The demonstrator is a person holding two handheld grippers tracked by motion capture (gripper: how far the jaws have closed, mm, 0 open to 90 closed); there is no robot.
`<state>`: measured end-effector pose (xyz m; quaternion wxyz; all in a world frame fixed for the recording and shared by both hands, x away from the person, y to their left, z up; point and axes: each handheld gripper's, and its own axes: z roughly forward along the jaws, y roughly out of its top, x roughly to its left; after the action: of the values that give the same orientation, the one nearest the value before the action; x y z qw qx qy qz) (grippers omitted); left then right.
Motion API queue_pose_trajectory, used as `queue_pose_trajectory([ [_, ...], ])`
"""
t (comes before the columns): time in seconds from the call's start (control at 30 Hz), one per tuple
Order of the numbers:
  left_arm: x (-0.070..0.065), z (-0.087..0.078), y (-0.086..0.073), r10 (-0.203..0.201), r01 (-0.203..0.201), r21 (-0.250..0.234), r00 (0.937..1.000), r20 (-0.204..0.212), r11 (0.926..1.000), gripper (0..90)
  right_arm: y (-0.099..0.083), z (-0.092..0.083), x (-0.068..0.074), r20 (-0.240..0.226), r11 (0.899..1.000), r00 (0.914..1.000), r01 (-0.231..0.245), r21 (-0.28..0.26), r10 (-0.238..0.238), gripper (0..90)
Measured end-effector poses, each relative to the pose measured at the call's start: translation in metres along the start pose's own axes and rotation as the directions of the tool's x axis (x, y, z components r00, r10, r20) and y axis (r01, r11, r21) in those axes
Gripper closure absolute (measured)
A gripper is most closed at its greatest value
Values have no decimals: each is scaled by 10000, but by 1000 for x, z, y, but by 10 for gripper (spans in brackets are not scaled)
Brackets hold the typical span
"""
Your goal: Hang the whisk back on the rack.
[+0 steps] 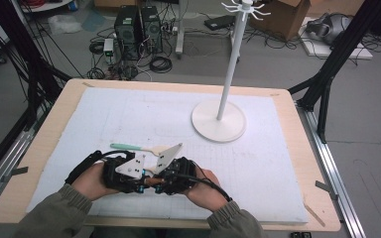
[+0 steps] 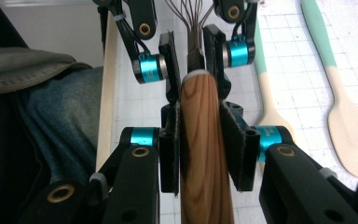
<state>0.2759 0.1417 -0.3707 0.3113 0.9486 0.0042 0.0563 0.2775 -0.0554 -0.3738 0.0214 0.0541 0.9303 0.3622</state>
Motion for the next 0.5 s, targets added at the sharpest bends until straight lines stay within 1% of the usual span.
queue_pose_trajectory([
  [0.03,1,-2,0,47,-47,36,10000,10,10000,719,-1,-1,-1,-17,10000,10000,-45,-30,45,690],
  [0.07,1,-3,-1,5,-5,-13,10000,-28,10000,719,-2,-2,-2,22,10000,10000,-31,-63,31,691],
  [0.1,1,-4,-1,-10,10,-50,10000,-56,10000,720,-3,-4,-2,-37,9999,10000,-90,-83,89,692],
  [0.17,2,-6,0,68,-68,-56,9999,-114,10000,721,-6,-6,-3,-60,9994,9997,-217,-279,215,690],
  [0.23,2,-7,0,79,-80,-89,9998,-165,9999,721,-8,-9,-4,-39,9987,9995,-312,-411,310,669],
  [0.27,2,-8,0,86,-88,-103,9998,-189,9999,721,-10,-10,-5,-106,9976,9990,-445,-526,440,655],
  [0.3,2,-9,0,128,-130,-90,9997,-229,9999,722,-12,-12,-6,-113,9960,9984,-564,-687,557,634],
  [0.37,2,-10,-1,44,-47,-144,9997,-232,9999,722,-17,-15,-8,-202,9901,9957,-922,-1055,906,611],
  [0.5,3,-13,-2,57,-61,-133,9995,-317,9999,722,-25,-21,-9,-239,9792,9915,-1298,-1560,1276,575],
])
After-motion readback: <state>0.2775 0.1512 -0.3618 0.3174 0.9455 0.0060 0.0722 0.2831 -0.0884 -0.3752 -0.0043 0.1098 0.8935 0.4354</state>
